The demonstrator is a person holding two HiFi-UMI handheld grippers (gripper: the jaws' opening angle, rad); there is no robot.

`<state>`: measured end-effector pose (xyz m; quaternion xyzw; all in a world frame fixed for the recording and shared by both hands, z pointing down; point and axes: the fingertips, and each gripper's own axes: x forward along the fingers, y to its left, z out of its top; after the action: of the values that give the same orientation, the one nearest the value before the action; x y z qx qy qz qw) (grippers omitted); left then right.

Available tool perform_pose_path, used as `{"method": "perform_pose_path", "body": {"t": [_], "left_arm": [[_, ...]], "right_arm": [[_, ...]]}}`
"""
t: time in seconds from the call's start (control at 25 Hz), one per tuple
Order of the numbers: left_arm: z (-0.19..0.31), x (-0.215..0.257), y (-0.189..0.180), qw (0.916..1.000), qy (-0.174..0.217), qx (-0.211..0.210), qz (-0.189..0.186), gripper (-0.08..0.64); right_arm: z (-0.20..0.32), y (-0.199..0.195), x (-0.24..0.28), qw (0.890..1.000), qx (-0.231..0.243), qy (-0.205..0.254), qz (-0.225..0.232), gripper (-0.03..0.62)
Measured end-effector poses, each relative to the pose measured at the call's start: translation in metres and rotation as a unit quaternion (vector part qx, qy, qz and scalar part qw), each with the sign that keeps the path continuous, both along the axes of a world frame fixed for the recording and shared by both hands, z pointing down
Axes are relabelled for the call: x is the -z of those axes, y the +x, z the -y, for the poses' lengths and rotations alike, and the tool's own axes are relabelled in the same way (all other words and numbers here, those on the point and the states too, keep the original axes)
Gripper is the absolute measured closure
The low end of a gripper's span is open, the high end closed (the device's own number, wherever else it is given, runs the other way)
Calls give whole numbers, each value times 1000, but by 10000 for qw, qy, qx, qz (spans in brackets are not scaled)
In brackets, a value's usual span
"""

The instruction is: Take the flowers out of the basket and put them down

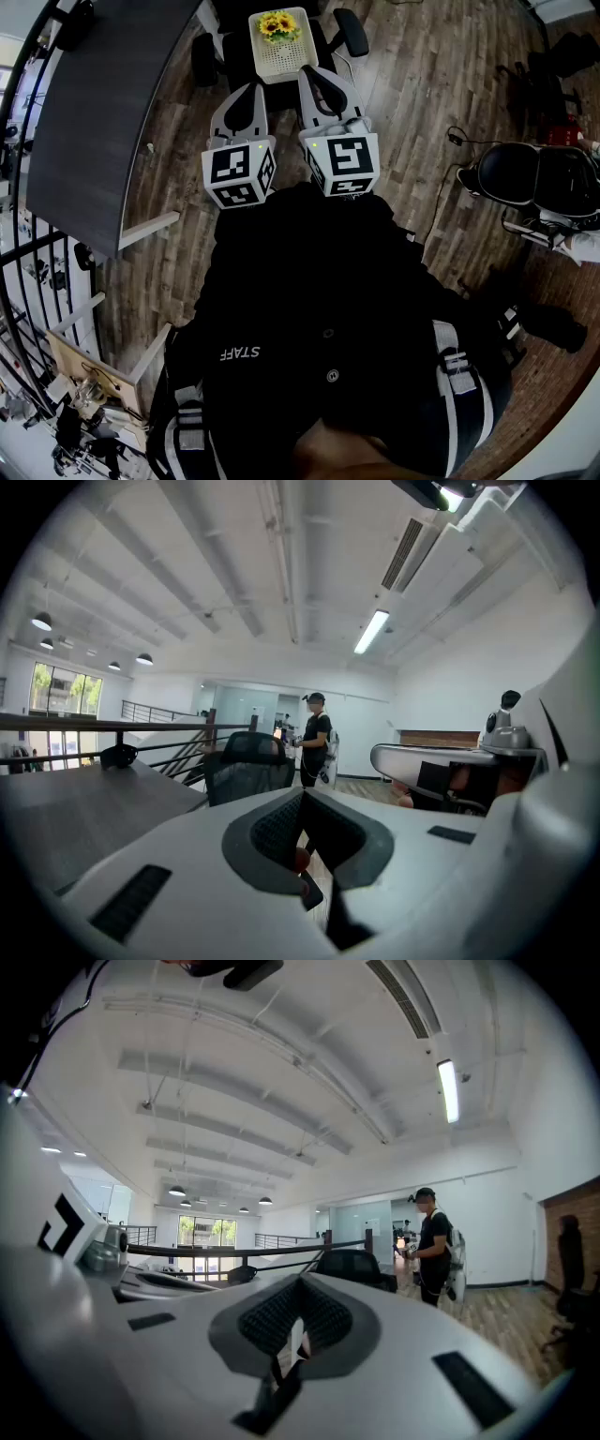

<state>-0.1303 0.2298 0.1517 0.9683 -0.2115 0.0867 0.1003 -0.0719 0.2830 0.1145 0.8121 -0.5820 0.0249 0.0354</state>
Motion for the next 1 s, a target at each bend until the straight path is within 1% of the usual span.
{"method": "perform_pose_path", "body": {"t": [0.12, 0.24, 0.36, 0.56, 0.84, 1.0], "left_arm": [[3, -4, 4, 10000, 9, 14, 26, 560], [1, -8, 7, 10000, -8, 30, 57, 560], [-5, -15, 11, 9999, -86, 4, 103, 561], [-19, -37, 16, 9983, -556, -106, 113, 561], [-33, -67, 13, 9963, -708, 35, 477, 561], [-26, -80, 21, 9949, -788, 27, 636, 561]], "right_arm": [[2, 5, -3, 10000, 15, 12, 40, 580], [-1, 10, -7, 9998, 19, 83, 196, 580], [-7, 13, -15, 9997, 6, -6, 234, 580], [-18, 21, -41, 9988, 23, -272, 410, 579], [-33, 25, -70, 9964, 133, -521, 652, 578], [-25, 34, -84, 9946, 135, -646, 797, 578]]}}
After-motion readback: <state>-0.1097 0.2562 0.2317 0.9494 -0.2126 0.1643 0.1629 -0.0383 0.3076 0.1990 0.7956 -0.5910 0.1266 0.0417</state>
